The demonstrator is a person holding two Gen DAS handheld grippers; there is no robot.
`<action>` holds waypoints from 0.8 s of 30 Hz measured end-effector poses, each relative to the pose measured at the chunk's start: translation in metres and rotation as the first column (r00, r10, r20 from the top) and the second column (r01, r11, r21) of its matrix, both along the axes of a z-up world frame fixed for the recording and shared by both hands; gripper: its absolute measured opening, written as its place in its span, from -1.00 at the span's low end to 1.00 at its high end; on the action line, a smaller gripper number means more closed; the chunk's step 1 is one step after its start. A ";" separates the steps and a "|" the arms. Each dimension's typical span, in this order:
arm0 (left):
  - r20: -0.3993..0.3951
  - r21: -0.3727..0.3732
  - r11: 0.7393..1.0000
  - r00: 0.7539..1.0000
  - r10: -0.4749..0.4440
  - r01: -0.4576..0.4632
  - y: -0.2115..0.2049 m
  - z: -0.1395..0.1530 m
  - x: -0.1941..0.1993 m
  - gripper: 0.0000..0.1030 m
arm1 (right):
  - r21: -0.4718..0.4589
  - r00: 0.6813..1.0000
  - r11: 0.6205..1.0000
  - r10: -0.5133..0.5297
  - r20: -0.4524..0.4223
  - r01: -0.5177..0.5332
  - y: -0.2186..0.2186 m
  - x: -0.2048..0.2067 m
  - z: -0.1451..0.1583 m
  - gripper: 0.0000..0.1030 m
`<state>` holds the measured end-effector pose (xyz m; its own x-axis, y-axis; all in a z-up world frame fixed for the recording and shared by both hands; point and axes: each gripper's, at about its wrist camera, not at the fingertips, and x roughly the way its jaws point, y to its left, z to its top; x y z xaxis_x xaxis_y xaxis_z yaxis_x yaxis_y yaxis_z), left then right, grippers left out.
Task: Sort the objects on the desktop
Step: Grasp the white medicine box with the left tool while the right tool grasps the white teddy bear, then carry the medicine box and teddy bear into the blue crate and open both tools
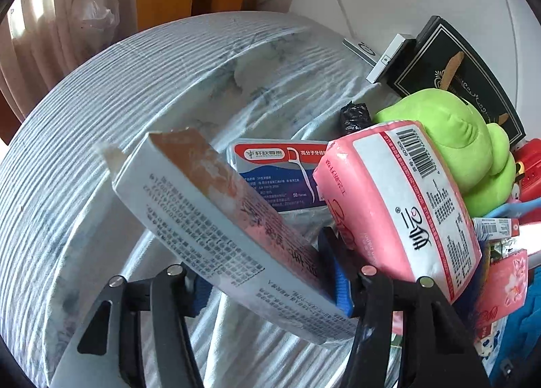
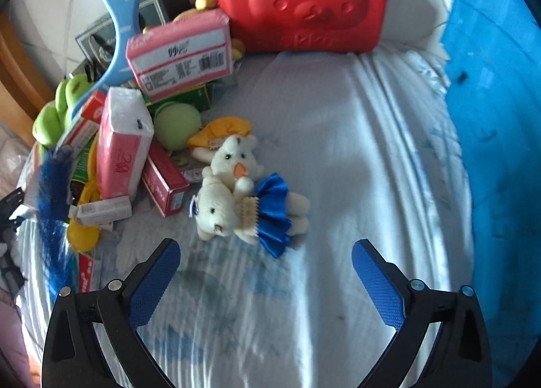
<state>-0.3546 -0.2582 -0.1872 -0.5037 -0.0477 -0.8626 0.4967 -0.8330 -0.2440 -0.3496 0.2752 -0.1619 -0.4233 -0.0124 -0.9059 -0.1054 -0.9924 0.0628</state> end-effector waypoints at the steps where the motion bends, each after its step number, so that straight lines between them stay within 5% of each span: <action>1: -0.004 -0.022 1.000 1.000 -0.016 0.016 0.002 0.004 0.003 -0.09 | -0.002 1.000 1.000 0.006 0.002 -0.006 -0.003 -0.004 -0.004 1.00; 5: -0.029 -0.135 0.986 0.995 -0.099 0.094 0.016 0.029 0.017 -0.33 | 0.015 0.999 0.999 0.034 0.008 -0.034 -0.022 -0.020 -0.022 0.92; 8: -0.026 -0.150 0.981 0.991 -0.129 0.124 0.018 0.035 0.024 -0.37 | 0.018 0.998 0.999 0.043 0.041 -0.044 -0.033 -0.032 -0.041 0.18; 10: -0.021 -0.137 0.982 0.990 -0.136 0.132 0.018 0.032 0.028 -0.37 | 0.031 0.998 0.999 0.039 0.055 -0.041 -0.036 -0.037 -0.049 0.16; 12: -0.008 -0.126 0.981 0.989 -0.148 0.146 0.016 0.024 0.029 -0.37 | 0.059 0.998 0.997 0.050 0.037 -0.052 -0.039 -0.034 -0.047 -0.17; 19: 0.096 -0.096 0.977 0.979 -0.180 0.189 0.022 -0.002 0.015 -0.34 | -0.017 0.998 0.998 0.055 -0.035 -0.056 -0.034 0.008 -0.007 -0.16; 24: 0.047 -0.139 0.966 0.976 -0.212 0.216 0.029 0.003 0.031 -0.38 | -0.003 0.995 0.999 0.040 -0.093 -0.040 -0.034 0.042 0.026 -0.16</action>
<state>-0.3236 -0.2289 -0.1842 -0.4883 -0.0652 -0.8702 0.3087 -0.9456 -0.1024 -0.3075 0.2409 -0.1362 -0.5044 -0.0354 -0.8628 -0.0589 -0.9954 0.0753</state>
